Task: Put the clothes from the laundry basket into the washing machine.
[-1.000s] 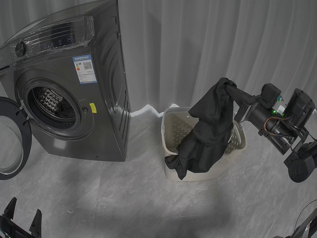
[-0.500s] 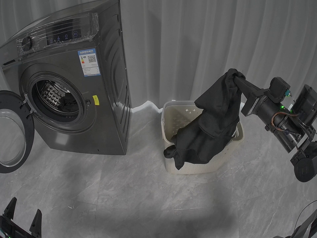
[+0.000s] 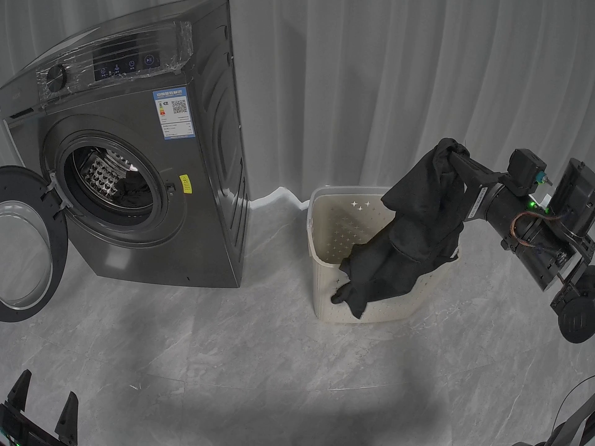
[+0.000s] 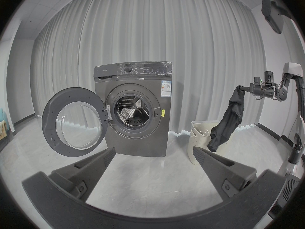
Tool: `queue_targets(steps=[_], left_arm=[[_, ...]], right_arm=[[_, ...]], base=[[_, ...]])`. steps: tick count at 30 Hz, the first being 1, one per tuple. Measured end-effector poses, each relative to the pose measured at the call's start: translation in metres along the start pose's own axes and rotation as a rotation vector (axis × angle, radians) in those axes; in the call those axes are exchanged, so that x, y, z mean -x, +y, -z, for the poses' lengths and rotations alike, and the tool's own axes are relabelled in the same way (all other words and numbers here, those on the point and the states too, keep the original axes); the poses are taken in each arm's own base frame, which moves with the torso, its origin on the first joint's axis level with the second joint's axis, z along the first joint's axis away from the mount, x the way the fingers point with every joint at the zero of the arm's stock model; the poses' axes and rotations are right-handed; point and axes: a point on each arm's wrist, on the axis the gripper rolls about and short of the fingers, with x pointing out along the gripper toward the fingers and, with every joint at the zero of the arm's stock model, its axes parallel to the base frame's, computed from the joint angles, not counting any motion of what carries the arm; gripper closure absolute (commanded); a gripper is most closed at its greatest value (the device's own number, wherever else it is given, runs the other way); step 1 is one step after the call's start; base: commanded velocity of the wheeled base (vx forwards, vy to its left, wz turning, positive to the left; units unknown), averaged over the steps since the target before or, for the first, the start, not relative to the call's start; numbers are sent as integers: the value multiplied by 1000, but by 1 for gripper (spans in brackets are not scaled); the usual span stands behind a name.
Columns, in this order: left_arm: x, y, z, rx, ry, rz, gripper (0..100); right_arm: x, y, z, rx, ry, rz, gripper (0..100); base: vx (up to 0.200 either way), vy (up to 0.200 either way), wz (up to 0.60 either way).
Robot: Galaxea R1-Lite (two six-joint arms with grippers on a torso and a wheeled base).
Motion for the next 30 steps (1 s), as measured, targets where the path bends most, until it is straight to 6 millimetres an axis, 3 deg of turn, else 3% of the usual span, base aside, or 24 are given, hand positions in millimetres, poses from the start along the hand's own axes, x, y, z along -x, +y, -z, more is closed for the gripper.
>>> queue_targets(steps=[30], left_arm=[[0, 0, 0, 3, 1, 0, 0]], right_arm=[[7, 24, 0, -61, -6, -131, 100]], base=[[0, 200, 0]])
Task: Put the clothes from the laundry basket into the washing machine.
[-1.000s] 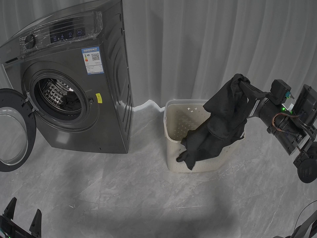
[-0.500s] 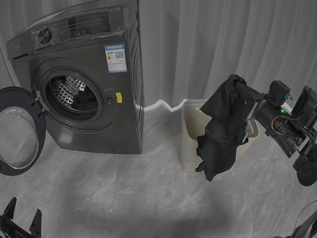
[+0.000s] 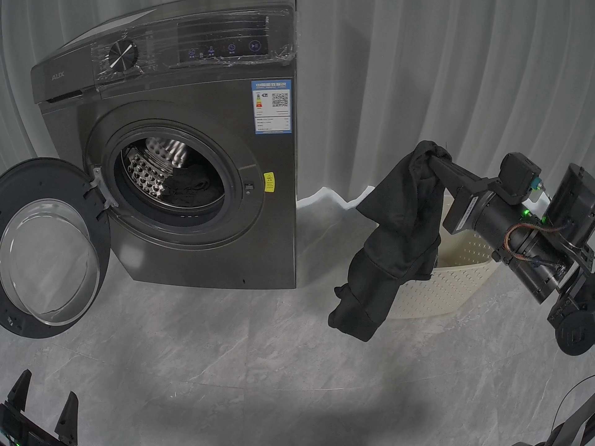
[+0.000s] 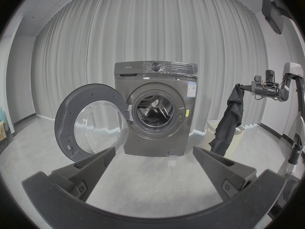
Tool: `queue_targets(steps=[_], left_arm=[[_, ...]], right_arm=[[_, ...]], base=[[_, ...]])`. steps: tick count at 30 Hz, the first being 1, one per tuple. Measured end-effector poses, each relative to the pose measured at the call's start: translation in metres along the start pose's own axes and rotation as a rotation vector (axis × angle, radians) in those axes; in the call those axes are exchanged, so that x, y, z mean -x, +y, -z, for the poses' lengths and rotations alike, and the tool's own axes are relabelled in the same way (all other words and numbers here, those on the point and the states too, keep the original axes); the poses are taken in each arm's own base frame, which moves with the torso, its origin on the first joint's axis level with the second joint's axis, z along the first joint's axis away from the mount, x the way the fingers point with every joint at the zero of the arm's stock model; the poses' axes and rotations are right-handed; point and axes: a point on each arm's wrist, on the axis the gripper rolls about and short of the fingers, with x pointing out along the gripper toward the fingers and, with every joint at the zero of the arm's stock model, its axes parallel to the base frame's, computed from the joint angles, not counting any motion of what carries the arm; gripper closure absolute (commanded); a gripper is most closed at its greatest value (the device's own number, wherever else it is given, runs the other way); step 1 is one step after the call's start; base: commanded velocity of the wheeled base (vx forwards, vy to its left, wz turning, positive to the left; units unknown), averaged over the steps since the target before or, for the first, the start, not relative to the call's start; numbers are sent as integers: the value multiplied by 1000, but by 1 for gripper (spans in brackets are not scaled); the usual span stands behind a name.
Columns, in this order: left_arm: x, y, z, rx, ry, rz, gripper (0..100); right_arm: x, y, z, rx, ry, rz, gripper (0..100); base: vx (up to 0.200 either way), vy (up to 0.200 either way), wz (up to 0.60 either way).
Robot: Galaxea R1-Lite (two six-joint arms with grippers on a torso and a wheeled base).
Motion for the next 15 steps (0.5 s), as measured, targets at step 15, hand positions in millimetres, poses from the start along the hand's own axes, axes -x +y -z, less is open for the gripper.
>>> queue_targets(steps=[15], left_arm=[[0, 0, 0, 0, 0, 0, 0]], right_arm=[[1, 8, -1, -11, -22, -28, 100]], base=[[0, 200, 0]])
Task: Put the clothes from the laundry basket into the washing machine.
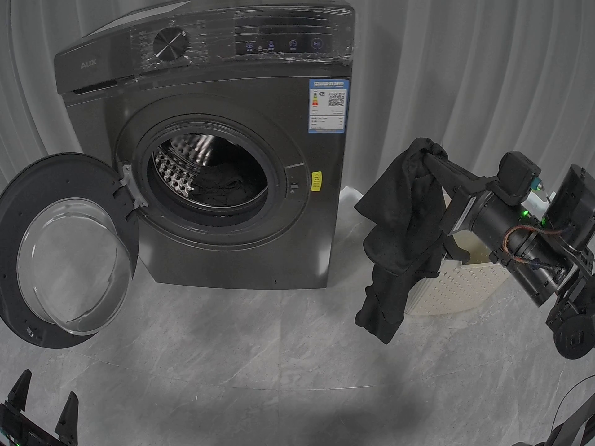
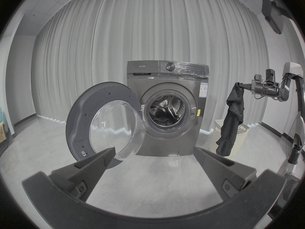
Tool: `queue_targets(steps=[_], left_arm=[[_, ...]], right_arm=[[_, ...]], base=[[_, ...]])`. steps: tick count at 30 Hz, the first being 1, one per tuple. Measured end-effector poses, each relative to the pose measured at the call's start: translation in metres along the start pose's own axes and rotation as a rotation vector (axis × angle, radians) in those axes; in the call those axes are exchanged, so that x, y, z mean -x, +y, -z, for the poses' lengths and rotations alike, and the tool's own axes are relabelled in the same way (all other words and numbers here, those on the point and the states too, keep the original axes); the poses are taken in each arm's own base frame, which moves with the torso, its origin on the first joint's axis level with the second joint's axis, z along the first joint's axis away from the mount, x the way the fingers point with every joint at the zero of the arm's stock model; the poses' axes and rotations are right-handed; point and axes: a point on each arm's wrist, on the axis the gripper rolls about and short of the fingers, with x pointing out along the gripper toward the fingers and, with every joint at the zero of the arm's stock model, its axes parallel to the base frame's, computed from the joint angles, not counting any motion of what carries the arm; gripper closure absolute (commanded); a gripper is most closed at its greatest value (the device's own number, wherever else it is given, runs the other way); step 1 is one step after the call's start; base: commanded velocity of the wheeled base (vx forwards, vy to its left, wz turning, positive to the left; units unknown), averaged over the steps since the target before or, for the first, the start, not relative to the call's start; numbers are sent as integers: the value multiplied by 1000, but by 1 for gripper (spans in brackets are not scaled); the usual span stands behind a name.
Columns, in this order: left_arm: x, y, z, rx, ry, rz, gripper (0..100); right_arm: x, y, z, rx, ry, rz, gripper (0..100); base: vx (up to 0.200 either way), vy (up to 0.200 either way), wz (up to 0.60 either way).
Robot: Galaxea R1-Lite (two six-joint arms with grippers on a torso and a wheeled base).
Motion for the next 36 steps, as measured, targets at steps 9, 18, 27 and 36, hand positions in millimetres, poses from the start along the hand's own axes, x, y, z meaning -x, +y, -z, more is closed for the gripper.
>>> queue_targets(steps=[9, 18, 27, 36], left_arm=[[0, 0, 0, -5, 1, 6, 0], [0, 0, 0, 0, -1, 5, 0], [0, 0, 0, -1, 0, 3, 0], [0, 0, 0, 1, 1, 1, 0]], right_arm=[[0, 2, 1, -2, 1, -5, 100], [-1, 2, 1, -2, 1, -8, 100], [-1, 2, 3, -1, 5, -6, 100], [-2, 2, 4, -1, 9, -7, 100]], base=[[0, 67, 0], [-133, 0, 0], [0, 0, 0], [0, 200, 0]])
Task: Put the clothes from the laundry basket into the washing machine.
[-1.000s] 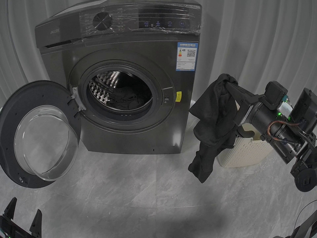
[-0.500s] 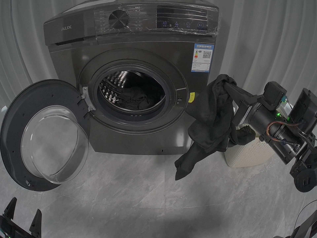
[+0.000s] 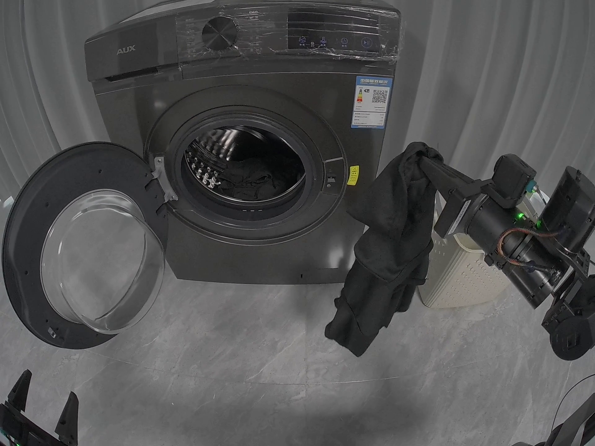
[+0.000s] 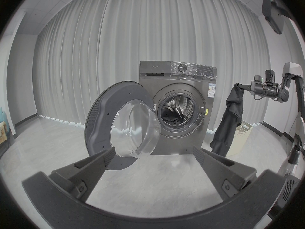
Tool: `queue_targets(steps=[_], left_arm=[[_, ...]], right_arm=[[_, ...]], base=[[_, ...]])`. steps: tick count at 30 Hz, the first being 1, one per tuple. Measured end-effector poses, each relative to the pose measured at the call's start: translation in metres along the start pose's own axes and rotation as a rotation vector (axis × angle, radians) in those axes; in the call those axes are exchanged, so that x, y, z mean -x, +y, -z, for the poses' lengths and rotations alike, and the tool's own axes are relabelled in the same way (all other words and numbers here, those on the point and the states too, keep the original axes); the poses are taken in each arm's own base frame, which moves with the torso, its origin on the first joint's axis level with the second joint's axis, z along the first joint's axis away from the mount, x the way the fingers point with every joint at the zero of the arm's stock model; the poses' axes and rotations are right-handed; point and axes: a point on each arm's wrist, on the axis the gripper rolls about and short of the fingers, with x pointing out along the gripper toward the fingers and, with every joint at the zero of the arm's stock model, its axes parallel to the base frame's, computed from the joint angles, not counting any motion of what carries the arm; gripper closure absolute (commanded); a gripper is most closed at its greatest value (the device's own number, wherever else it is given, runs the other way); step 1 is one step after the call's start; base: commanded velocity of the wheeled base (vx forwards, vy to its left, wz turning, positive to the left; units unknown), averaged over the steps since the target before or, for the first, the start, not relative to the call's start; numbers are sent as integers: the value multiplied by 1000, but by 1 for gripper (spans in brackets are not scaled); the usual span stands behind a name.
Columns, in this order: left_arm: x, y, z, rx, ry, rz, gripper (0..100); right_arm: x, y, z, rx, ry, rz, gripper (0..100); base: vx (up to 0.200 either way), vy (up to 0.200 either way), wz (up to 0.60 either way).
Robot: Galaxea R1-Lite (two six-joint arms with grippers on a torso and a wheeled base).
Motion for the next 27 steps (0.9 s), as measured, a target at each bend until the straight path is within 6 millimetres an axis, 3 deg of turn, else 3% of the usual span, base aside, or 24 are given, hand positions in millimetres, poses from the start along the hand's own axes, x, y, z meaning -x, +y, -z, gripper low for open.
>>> queue_targets(steps=[12, 27], left_arm=[[0, 0, 0, 2, 0, 1, 0], [0, 0, 0, -1, 0, 1, 0]], right_arm=[[0, 0, 4, 1, 14, 0, 100], [1, 0, 7, 3, 25, 1, 100]], base=[[0, 200, 0], [0, 0, 0]])
